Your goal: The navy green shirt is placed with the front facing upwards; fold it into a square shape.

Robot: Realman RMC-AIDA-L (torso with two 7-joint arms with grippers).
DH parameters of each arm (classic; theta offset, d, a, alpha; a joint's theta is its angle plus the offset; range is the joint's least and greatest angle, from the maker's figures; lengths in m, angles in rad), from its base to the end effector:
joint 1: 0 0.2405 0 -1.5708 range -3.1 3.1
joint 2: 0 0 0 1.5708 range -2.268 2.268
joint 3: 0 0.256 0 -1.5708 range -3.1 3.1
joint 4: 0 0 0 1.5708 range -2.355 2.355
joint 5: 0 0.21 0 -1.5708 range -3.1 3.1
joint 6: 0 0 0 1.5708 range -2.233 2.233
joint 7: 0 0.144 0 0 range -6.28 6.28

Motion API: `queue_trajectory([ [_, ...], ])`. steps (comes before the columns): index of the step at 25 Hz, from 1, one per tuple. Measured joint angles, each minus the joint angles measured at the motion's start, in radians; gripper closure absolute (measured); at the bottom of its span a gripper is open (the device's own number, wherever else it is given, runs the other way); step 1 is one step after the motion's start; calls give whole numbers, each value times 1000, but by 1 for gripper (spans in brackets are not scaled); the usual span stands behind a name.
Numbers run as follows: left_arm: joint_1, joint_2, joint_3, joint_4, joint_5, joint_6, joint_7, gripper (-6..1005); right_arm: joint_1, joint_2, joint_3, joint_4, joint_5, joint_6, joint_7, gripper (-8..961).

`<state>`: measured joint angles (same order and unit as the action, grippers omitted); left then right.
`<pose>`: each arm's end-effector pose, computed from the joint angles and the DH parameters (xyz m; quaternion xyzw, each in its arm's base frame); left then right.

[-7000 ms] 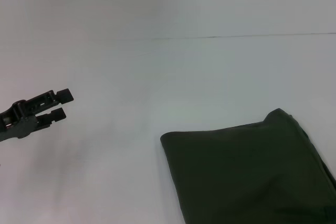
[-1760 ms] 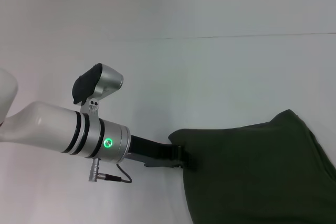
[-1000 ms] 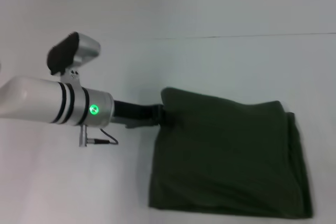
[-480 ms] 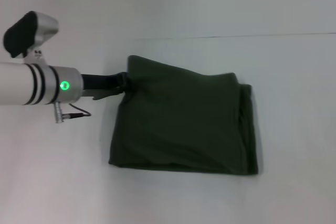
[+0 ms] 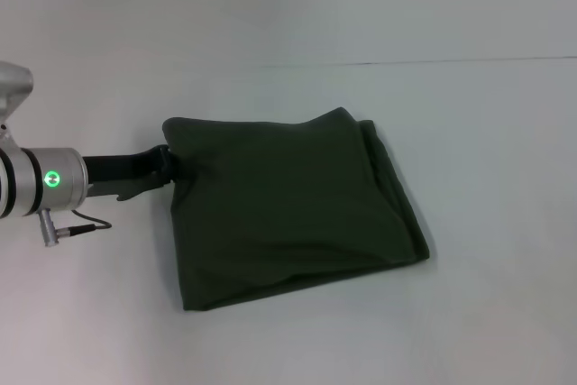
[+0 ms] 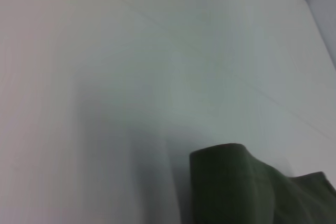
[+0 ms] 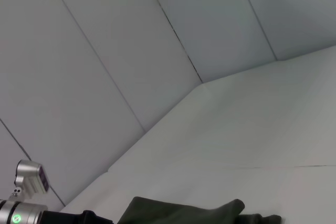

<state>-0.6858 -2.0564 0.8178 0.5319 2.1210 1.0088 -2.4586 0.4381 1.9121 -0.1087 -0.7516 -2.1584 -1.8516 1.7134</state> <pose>-0.2747 0.4019 -0.0217 -0.7049 -0.6549 -0.1894 0.1957 0.3322 0.2892 0.1402 -0.8281 0.3913 0.3322 0.2256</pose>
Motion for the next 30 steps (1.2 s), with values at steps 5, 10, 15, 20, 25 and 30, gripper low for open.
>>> queue_trajectory([
  [5,5,-6,-10,5,-7,37,46,944,6,4,-5,1,0,3,0,33],
  [10,30,-19,-95,29,-15,47,100,828,10,10,-8,9,0,7,-10,33],
  [15,64,-10,-127,84,-29,100,160,661,16,27,-21,11,0,8,-84,33],
  [20,136,-17,-164,274,-51,287,326,471,23,74,-67,4,4,-19,-275,33],
  [25,267,-93,-206,432,-250,471,675,286,1,169,-66,17,37,-33,-555,34],
  [30,376,-114,-215,401,-348,601,1022,174,-32,178,-79,186,47,-24,-738,34],
])
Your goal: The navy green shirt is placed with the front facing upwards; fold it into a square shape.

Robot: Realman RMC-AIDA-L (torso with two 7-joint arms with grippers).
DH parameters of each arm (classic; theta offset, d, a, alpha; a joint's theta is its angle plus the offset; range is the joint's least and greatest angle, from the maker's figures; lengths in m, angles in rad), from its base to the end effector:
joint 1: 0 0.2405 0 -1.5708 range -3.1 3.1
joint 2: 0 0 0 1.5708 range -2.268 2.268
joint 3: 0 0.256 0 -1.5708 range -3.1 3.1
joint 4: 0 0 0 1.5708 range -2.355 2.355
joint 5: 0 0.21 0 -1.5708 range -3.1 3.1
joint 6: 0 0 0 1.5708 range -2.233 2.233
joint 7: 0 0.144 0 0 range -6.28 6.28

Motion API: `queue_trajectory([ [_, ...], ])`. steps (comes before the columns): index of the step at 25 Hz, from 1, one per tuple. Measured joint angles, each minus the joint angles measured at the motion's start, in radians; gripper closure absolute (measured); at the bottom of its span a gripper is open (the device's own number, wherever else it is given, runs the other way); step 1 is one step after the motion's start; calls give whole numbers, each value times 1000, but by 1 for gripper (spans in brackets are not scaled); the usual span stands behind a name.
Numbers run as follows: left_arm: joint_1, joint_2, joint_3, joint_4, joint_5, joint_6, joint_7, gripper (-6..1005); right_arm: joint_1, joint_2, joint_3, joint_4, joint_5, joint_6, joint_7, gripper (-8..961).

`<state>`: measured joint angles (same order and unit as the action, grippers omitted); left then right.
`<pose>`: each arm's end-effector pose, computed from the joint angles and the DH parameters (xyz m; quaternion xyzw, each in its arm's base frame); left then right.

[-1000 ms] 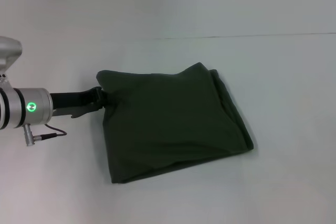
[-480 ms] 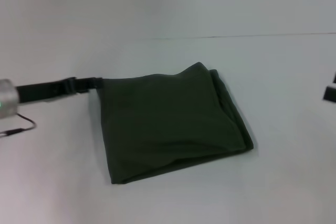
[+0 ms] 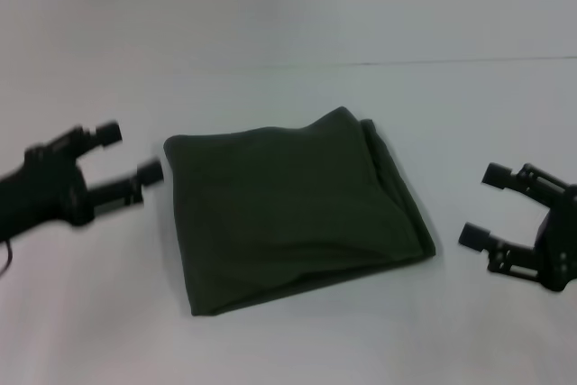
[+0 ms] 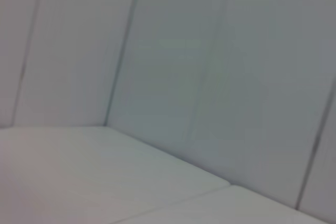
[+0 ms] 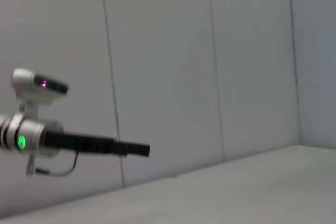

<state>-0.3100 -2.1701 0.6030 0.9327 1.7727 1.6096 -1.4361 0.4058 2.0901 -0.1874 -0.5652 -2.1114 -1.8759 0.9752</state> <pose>-0.2765 0.2980 0.0483 -0.8741 -0.2349 -0.3408 0.2542 0.3021 0.2617 0.0310 -0.8913 0.1394 0.3687 0.2241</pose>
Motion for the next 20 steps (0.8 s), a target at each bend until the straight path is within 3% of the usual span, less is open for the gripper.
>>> queue_trajectory([
  [4,52,-4,-20,-59,26,91,179,85,-29,3,-19,77,-1,32,-46,34],
  [8,80,-4,-40,-94,119,119,255,67,-56,3,-58,139,-4,108,-90,34],
  [15,78,-2,-73,-163,244,122,339,62,-78,2,-124,201,-8,289,-150,34],
  [20,56,2,-73,-172,315,111,329,63,-77,1,-162,205,-9,326,-154,34],
])
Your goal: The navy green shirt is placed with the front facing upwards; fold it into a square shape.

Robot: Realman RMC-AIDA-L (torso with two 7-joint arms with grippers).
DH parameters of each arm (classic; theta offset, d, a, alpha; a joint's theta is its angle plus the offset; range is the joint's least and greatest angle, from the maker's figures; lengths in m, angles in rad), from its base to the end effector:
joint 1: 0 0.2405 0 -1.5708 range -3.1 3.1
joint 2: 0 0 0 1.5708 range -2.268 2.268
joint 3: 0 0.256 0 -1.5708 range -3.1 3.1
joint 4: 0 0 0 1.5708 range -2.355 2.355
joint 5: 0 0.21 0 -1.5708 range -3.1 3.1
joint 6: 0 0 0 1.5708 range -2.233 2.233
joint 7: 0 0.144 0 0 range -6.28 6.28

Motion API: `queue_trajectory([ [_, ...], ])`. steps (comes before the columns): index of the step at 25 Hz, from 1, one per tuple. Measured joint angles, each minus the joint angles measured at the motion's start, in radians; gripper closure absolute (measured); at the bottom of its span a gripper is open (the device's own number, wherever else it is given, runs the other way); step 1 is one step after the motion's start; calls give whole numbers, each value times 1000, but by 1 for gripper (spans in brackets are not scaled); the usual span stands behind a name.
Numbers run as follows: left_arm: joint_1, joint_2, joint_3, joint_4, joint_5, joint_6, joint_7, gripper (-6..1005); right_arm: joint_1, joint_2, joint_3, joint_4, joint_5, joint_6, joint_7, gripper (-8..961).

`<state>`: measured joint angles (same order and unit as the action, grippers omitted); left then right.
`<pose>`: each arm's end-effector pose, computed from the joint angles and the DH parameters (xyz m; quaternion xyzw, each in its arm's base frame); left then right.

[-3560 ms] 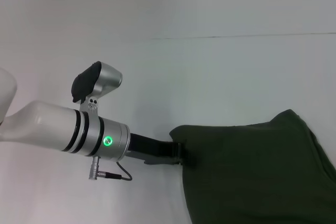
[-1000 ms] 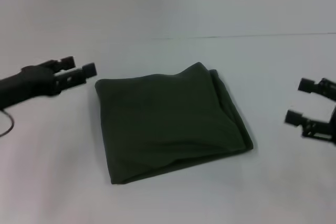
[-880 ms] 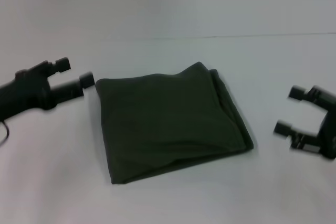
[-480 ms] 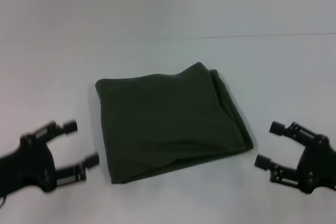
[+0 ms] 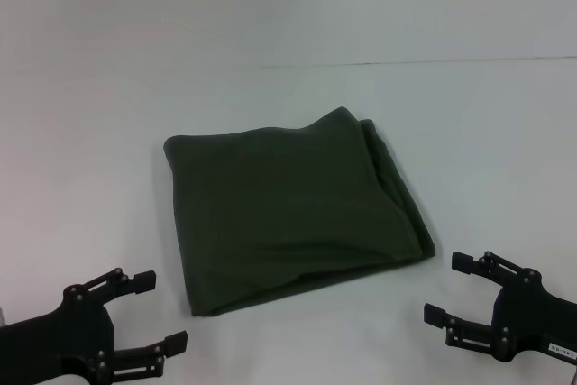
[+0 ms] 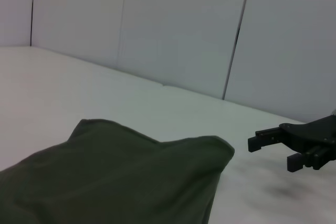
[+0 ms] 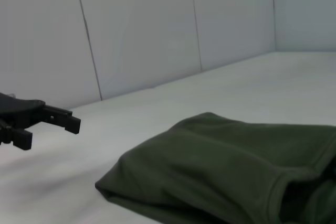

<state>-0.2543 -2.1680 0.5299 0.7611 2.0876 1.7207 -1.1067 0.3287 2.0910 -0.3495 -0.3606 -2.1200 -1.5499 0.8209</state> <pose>-0.3191 0.2346 -0.0028 -0.9314 -0.1984 -0.2500 0.1748 0.3403 0.2397 -0.0315 -0.9116 0.2056 0.2662 0.2362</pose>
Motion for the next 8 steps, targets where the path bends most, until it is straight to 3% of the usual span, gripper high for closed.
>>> queue_trajectory([
  [8,-2,1,0,-2,8,-24,-2,63,4,2,-1,1,0,8,1,34],
])
